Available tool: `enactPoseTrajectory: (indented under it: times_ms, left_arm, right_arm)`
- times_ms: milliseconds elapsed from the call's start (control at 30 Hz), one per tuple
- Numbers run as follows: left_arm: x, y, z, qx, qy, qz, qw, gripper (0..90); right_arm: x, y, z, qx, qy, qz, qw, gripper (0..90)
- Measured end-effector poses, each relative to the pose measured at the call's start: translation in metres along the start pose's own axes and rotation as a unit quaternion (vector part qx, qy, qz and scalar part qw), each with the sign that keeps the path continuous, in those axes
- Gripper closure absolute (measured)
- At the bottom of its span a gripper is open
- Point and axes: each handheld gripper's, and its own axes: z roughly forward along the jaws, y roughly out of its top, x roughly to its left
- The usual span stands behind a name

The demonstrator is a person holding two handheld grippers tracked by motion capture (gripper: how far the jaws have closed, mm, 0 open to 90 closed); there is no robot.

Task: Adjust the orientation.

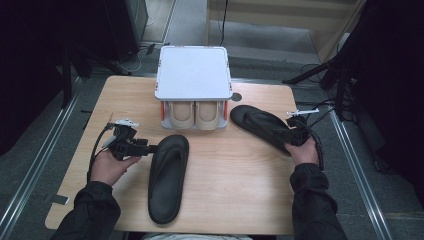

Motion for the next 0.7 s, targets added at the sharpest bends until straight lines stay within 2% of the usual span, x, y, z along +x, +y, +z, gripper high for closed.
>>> enactPoseTrajectory:
  times_ms: [433, 700]
  left_arm:
    - [0.000, 0.000, 0.000, 0.000, 0.000, 0.002, 1.0000, 43.7]
    - [0.000, 0.000, 0.001, 0.002, -0.001, 0.002, 1.0000, 43.7]
  right_arm:
    - [0.029, -0.001, 0.005, 0.014, 0.022, -0.025, 0.9993, 90.0]
    - [0.044, -0.003, 0.009, 0.017, 0.040, -0.027, 0.9987, 90.0]
